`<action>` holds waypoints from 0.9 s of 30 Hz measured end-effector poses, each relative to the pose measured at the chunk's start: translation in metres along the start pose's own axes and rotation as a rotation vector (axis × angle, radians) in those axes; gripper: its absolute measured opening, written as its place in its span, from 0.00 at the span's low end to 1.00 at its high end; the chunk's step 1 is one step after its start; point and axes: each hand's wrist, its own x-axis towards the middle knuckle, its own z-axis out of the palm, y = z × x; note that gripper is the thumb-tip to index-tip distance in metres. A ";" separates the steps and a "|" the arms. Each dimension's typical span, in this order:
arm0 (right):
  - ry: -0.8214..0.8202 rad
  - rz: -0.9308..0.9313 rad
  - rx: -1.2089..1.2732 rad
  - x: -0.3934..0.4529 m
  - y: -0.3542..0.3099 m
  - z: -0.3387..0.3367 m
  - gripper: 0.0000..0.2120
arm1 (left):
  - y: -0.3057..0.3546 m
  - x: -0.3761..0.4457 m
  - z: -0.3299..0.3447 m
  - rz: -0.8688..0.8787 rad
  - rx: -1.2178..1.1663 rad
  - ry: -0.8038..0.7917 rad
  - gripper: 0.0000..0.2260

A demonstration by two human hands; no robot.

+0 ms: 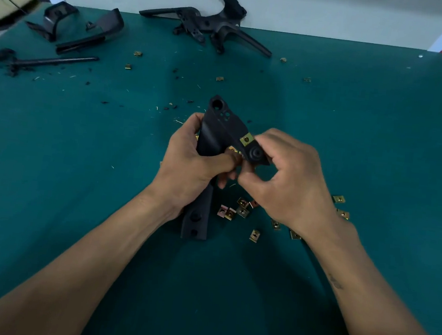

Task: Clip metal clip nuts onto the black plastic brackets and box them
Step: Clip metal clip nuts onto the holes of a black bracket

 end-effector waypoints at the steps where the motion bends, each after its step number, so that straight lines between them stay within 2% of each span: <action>1: -0.008 -0.008 -0.003 0.000 0.000 0.000 0.04 | 0.000 0.000 -0.001 -0.006 0.007 -0.004 0.16; 8: -0.062 -0.059 -0.050 0.001 0.009 -0.010 0.05 | 0.008 0.002 -0.008 -0.059 0.027 -0.032 0.16; 12: -0.071 -0.006 0.127 -0.002 0.008 -0.009 0.06 | 0.011 0.005 -0.015 -0.066 -0.020 -0.041 0.14; 16: -0.018 0.189 0.383 0.001 0.009 -0.005 0.12 | 0.009 0.003 -0.011 -0.093 -0.027 -0.046 0.09; 19: 0.036 0.199 0.455 0.004 0.011 -0.006 0.09 | 0.008 0.002 -0.007 -0.097 -0.043 -0.058 0.07; 22: 0.096 0.197 0.554 0.006 0.009 -0.007 0.12 | 0.007 0.000 -0.005 -0.096 -0.056 -0.068 0.06; 27: 0.217 0.254 0.731 0.007 0.014 -0.014 0.12 | 0.006 0.000 -0.008 -0.094 -0.057 -0.085 0.07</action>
